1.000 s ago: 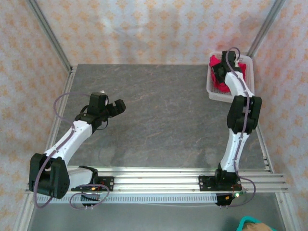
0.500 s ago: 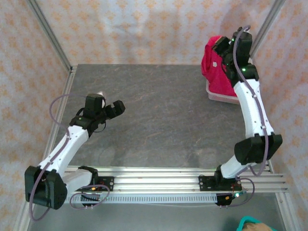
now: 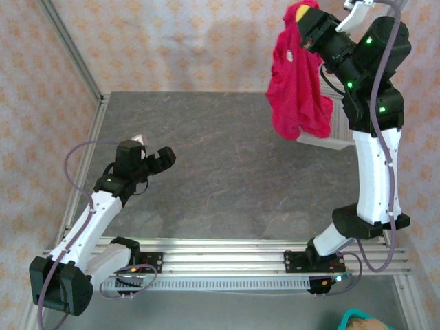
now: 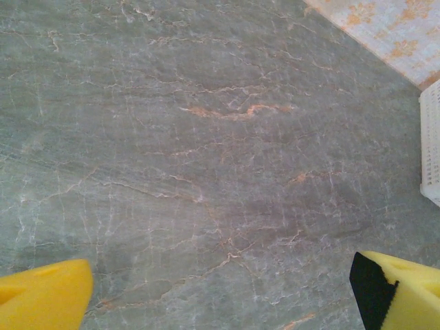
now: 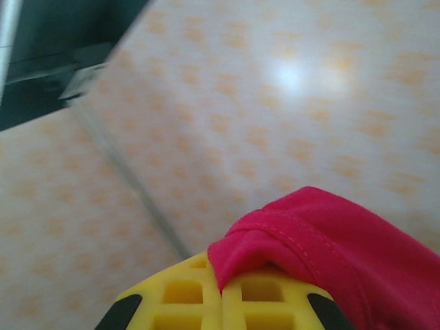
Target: Fold the inside-out t-shirt
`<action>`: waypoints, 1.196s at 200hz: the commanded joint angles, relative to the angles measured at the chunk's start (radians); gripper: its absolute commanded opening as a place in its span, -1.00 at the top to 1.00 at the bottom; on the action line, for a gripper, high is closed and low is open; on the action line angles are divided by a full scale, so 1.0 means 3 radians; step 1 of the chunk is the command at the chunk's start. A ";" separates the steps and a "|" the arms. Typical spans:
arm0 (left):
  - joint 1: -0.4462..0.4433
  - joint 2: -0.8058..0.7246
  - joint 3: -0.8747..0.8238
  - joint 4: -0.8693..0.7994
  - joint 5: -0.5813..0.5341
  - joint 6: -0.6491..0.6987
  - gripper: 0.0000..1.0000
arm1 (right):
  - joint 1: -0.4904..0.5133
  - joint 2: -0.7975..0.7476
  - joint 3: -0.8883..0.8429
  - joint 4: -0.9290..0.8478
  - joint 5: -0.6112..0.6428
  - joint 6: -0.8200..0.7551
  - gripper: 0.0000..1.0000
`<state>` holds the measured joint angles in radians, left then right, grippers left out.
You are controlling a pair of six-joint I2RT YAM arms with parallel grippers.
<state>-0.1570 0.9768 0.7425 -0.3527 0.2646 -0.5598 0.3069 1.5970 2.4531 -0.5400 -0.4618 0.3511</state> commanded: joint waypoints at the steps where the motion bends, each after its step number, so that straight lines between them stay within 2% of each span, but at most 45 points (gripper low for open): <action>1: -0.0022 -0.0035 -0.0007 0.0018 -0.0061 -0.0011 -0.93 | 0.0237 0.0240 0.0202 -0.0154 -0.0419 0.0049 1.00; 29: -0.0024 -0.0074 0.0022 -0.0048 -0.0068 0.0023 -0.93 | 0.0463 0.0417 0.0055 -0.0254 -0.0238 -0.0005 1.00; 55: -0.0024 -0.0120 0.0057 -0.0169 -0.0127 0.0066 -0.90 | 0.0485 0.0441 -0.0656 -0.0109 0.0019 0.0007 1.00; 68: -0.0021 -0.0113 0.0083 -0.0282 -0.0266 0.0066 -0.86 | 0.0472 0.0507 -0.0950 -0.0079 0.0219 -0.0042 1.00; 88: -0.0023 -0.0029 0.0135 -0.0480 -0.0562 0.0030 -0.80 | 0.0391 0.0865 -0.1055 -0.0041 0.0219 0.0043 0.99; 94: -0.0023 -0.0003 0.0142 -0.0495 -0.0575 0.0030 -0.78 | 0.0379 0.1017 -0.0986 -0.0059 0.0181 0.0077 0.75; 107: -0.0028 0.0057 0.0157 -0.0505 -0.0534 0.0025 -0.76 | 0.0372 0.1364 -0.0674 -0.0271 0.0170 0.0110 -0.21; 113: -0.0029 0.0083 0.0166 -0.0511 -0.0506 0.0025 -0.74 | 0.0370 0.1515 -0.0492 -0.0423 0.0213 0.0120 -0.54; 121: -0.0041 0.0123 0.0182 -0.0529 -0.0491 0.0020 -0.72 | 0.0363 0.1696 -0.0227 -0.0719 0.0280 0.0128 -0.78; 128: -0.0055 0.0156 0.0188 -0.0542 -0.0488 0.0016 -0.71 | 0.0365 0.1812 -0.0012 -0.0984 0.0345 0.0105 -0.89; 142: -0.0102 0.0229 0.0157 -0.0510 -0.0477 -0.0004 -0.67 | 0.0363 0.1894 0.0193 -0.1439 0.0533 0.0061 -0.90; 155: -0.0155 0.0317 0.0102 -0.0433 -0.0446 -0.0036 -0.63 | 0.0391 0.1741 -0.0056 -0.1660 0.0698 0.0004 -0.89; 168: -0.0198 0.0444 0.0058 -0.0366 -0.0395 -0.0061 -0.57 | 0.0450 0.1365 -0.0832 -0.1532 0.0805 -0.0071 -0.85; 184: -0.0228 0.0629 0.0044 -0.0380 -0.0363 -0.0072 -0.34 | 0.0538 0.0723 -0.2124 -0.0964 0.0740 -0.0021 -0.75; 195: -0.0232 0.0740 0.0072 -0.0522 -0.0481 -0.0092 -0.21 | 0.0566 0.0311 -0.2903 -0.0606 0.0644 0.0097 -0.62; 215: -0.0226 0.0802 0.0132 -0.0875 -0.0775 -0.0080 -0.27 | 0.0648 -0.0278 -0.3990 -0.0184 0.0579 0.0329 -0.45; 239: -0.0224 0.0748 -0.0017 -0.0793 -0.0633 -0.0105 -0.38 | 0.0835 -0.0602 -0.4704 0.0067 0.0538 0.0556 -0.44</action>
<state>-0.2226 1.2217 0.7639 -0.5480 0.0998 -0.5789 0.5201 1.4857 1.1862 -0.6792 -0.2962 0.4324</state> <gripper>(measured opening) 0.665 0.720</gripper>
